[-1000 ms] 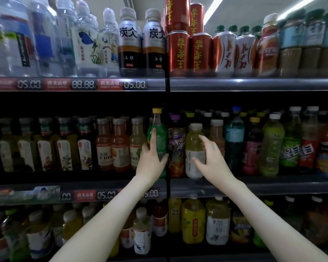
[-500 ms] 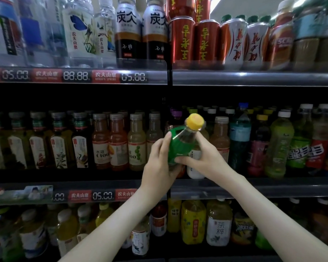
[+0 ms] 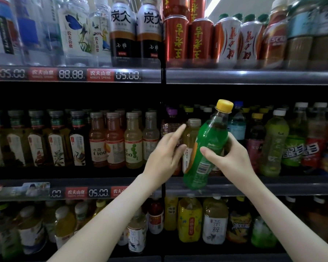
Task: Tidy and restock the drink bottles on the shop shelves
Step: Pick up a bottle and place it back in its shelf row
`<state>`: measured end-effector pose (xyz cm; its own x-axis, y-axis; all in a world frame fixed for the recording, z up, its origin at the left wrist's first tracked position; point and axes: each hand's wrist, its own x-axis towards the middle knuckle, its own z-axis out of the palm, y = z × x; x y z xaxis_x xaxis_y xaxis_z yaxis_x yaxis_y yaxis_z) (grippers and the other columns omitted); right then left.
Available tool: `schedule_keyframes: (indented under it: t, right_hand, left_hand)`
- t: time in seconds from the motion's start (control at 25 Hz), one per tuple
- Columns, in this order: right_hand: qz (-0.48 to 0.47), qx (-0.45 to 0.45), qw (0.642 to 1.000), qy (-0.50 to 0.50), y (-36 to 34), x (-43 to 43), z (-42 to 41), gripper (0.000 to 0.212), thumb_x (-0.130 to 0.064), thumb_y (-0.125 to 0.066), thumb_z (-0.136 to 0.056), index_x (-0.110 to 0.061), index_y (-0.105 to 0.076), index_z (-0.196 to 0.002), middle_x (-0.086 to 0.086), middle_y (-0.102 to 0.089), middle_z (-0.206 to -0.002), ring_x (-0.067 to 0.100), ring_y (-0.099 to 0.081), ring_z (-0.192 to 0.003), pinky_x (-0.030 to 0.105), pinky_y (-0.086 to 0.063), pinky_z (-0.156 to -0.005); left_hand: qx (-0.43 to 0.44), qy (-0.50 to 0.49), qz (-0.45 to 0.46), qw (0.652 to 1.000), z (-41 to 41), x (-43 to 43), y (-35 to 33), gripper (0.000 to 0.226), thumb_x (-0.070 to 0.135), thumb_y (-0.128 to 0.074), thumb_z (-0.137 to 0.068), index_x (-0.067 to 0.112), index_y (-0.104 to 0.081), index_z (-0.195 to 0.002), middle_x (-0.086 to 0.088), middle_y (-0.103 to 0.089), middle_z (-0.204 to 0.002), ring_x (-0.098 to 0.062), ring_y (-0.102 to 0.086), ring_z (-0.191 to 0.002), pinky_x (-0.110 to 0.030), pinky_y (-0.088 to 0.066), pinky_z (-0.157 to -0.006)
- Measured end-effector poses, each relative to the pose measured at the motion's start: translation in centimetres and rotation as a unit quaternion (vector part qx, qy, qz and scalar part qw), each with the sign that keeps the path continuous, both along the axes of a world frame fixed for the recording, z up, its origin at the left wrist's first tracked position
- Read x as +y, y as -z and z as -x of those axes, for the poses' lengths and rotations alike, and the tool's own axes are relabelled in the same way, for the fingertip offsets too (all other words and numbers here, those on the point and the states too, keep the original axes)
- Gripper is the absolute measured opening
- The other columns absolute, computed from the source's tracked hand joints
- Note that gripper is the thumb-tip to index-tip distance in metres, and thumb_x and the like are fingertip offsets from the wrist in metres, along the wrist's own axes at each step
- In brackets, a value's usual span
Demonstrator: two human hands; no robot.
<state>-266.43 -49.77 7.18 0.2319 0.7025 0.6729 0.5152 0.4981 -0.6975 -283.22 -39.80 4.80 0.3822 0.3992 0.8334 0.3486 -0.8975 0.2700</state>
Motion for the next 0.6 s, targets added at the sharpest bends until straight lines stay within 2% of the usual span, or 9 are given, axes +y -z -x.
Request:
schedule_keyframes:
  t: [0.04, 0.12, 0.2, 0.28, 0.4, 0.6]
  right_hand:
    - [0.014, 0.009, 1.0, 0.009, 0.1, -0.1, -0.4, 0.034, -0.025, -0.077, -0.076, -0.029, -0.059, -0.105, -0.014, -0.068, -0.096, -0.008, -0.062, -0.087, 0.005, -0.047, -0.067]
    - [0.035, 0.019, 0.999, 0.025, 0.3, -0.4, -1.0, 0.033, -0.027, -0.077, -0.077, -0.032, -0.058, -0.103, -0.015, -0.067, -0.096, -0.012, -0.06, -0.085, 0.003, -0.045, -0.064]
    - [0.049, 0.021, 0.998, 0.038, 0.4, -0.6, -1.4, 0.035, -0.029, -0.077, -0.076, -0.03, -0.059, -0.106, -0.015, -0.066, -0.097, -0.013, -0.059, -0.086, 0.005, -0.046, -0.063]
    - [0.059, 0.021, 0.997, 0.048, 0.4, -0.8, -1.5, 0.037, -0.032, -0.077, -0.076, -0.029, -0.059, -0.108, -0.016, -0.066, -0.098, -0.011, -0.06, -0.086, 0.007, -0.046, -0.064]
    - [0.066, 0.02, 0.996, 0.058, 0.4, -0.9, -1.8, 0.039, -0.035, -0.077, -0.075, -0.028, -0.06, -0.11, -0.016, -0.065, -0.099, -0.006, -0.06, -0.09, 0.01, -0.045, -0.069]
    - [0.075, 0.02, 0.994, 0.074, 0.6, -1.0, -3.1, 0.04, -0.036, -0.076, -0.076, -0.028, -0.059, -0.111, -0.018, -0.063, -0.101, -0.005, -0.057, -0.092, 0.01, -0.043, -0.068]
  left_hand:
    - [-0.017, -0.055, 0.009, 0.998, -0.1, 0.6, -0.1, 0.057, 0.036, -0.044, -0.098, 0.033, -0.018, -0.15, -0.009, -0.044, -0.135, -0.02, -0.044, -0.123, -0.037, -0.047, -0.095]
    - [-0.024, -0.122, 0.083, 0.989, -0.5, 1.8, -0.4, 0.069, 0.035, -0.052, -0.095, 0.034, -0.011, -0.151, -0.017, -0.038, -0.139, -0.03, -0.042, -0.125, -0.037, -0.041, -0.097]
    - [-0.003, -0.123, 0.179, 0.976, -1.2, 2.9, -1.1, 0.091, 0.039, -0.062, -0.088, 0.036, 0.005, -0.15, -0.02, -0.035, -0.142, -0.035, -0.046, -0.123, -0.037, -0.042, -0.096]
    - [0.009, -0.116, 0.234, 0.965, -1.9, 3.5, -1.7, 0.109, 0.04, -0.068, -0.082, 0.037, 0.02, -0.146, -0.022, -0.035, -0.143, -0.037, -0.053, -0.117, -0.038, -0.045, -0.091]
    - [-0.026, -0.119, 0.257, 0.959, -2.5, 3.7, -1.6, 0.109, 0.032, -0.068, -0.083, 0.033, 0.021, -0.146, -0.024, -0.03, -0.146, -0.038, -0.054, -0.115, -0.038, -0.045, -0.089]
    - [-0.163, -0.084, 0.255, 0.949, -0.6, 3.7, 0.8, 0.109, 0.02, -0.07, -0.081, 0.028, 0.016, -0.148, -0.014, -0.031, -0.149, -0.027, -0.04, -0.132, -0.038, -0.037, -0.105]
